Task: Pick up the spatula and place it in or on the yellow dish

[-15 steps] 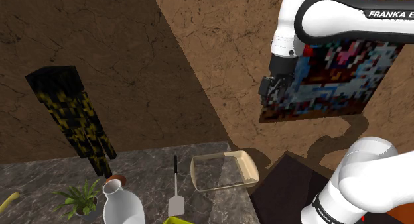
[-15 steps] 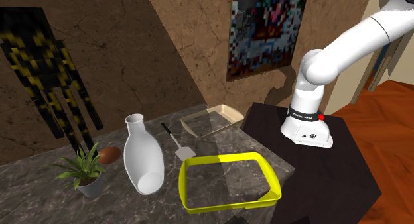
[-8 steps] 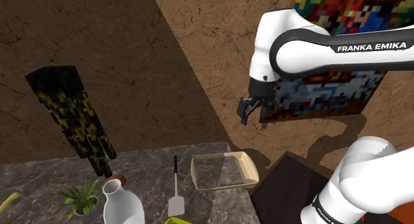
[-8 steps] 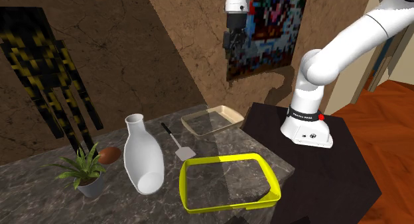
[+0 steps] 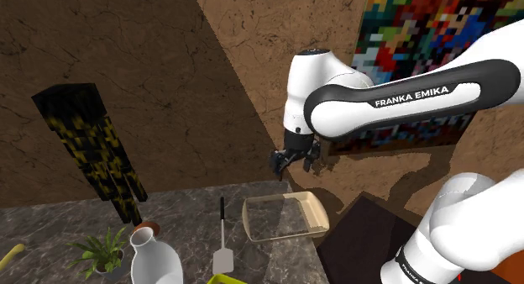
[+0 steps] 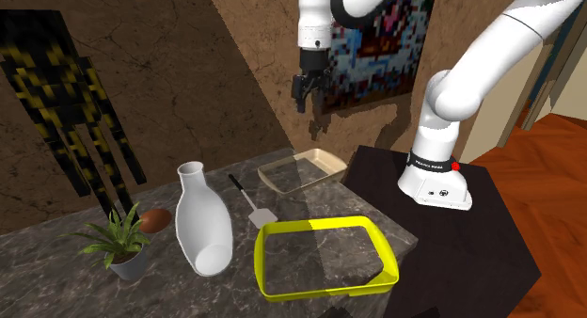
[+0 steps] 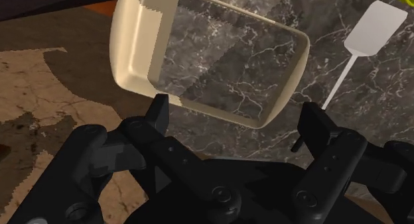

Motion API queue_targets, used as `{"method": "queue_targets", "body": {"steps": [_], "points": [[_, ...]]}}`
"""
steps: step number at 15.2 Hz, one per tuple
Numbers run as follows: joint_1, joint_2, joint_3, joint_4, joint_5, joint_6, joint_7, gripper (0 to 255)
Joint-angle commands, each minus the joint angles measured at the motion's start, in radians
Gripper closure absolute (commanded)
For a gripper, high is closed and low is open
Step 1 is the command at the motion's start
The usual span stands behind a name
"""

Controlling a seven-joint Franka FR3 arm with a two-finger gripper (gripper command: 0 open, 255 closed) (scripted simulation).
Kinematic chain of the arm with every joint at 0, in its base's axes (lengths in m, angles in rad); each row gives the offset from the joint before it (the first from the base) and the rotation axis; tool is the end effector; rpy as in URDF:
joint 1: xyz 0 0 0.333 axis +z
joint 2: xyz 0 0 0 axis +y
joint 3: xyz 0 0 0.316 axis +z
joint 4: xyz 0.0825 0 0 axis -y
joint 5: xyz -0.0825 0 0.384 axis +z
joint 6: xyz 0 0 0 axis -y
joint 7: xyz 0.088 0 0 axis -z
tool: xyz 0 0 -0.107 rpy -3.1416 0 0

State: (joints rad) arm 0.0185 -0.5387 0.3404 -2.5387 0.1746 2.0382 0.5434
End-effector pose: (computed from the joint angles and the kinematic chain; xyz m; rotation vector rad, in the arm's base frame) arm 0.3597 0.1476 0.4457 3.0984 -0.4778 0.0375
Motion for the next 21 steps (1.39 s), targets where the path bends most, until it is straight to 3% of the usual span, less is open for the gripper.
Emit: {"method": "queue_targets", "body": {"steps": [1, 7, 13, 17, 21], "points": [[-0.005, 0.068, 0.044, 0.009, 0.002, 0.066, 0.062, 0], [-0.044, 0.302, 0.171, 0.074, -0.065, 0.24, 0.269, 0], [-0.067, 0.582, 0.246, 0.198, -0.275, 0.362, 0.55, 0], [-0.016, 0.773, 0.217, 0.314, -0.445, 0.395, 0.741, 0], [0.069, 0.946, 0.153, 0.454, -0.564, 0.401, 0.883, 0]]}}
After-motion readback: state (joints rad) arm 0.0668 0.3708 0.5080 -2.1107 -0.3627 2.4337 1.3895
